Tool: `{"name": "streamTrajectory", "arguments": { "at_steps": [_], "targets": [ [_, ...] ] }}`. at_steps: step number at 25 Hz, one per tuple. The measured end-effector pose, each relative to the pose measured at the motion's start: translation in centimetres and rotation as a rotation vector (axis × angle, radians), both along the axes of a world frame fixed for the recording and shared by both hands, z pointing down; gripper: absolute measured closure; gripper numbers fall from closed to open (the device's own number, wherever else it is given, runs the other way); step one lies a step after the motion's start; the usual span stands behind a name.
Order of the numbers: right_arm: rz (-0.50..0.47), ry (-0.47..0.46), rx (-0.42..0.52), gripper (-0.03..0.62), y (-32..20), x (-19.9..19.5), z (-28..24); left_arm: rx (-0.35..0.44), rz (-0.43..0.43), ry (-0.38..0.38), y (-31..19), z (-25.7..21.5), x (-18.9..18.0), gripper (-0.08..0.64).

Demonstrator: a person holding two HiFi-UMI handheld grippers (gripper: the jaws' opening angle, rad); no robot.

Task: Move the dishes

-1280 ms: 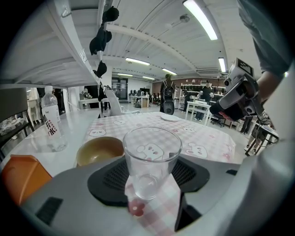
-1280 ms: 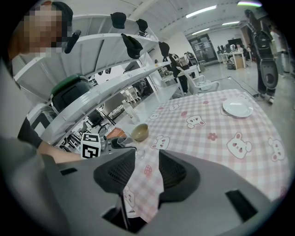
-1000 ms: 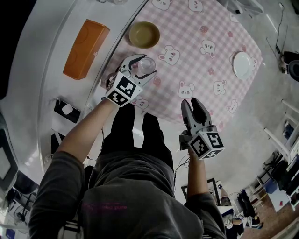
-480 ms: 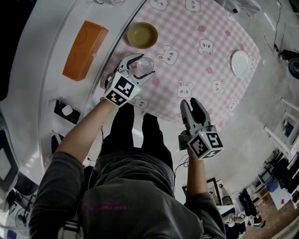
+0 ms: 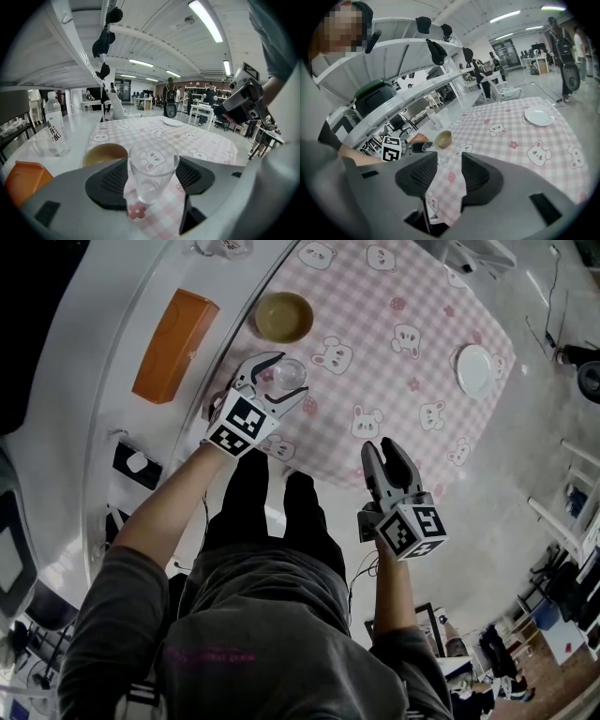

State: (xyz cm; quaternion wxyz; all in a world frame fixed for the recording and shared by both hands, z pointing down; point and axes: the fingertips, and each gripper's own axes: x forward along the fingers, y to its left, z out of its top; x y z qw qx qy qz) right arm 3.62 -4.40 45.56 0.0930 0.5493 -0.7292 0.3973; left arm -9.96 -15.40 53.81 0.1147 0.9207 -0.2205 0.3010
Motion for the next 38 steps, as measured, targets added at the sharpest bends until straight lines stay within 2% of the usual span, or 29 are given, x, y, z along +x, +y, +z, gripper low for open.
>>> {"name": "streamTrajectory", "arguments": {
  "at_steps": [16, 25, 38],
  "targets": [
    [0.013, -0.013, 0.057, 0.43, 0.3, 1.0, -2.9, 0.057, 0.008, 0.021, 0.1, -4.9, 0.8, 0.252],
    [0.023, 0.007, 0.11, 0.43, 0.3, 1.3, -4.6, 0.105, 0.011, 0.083, 1.2, -9.2, 1.1, 0.255],
    [0.037, 0.023, 0.181, 0.431, -0.2, 1.5, -8.1, 0.171, -0.001, 0.163, 2.3, -15.6, 1.8, 0.299]
  ]
}}
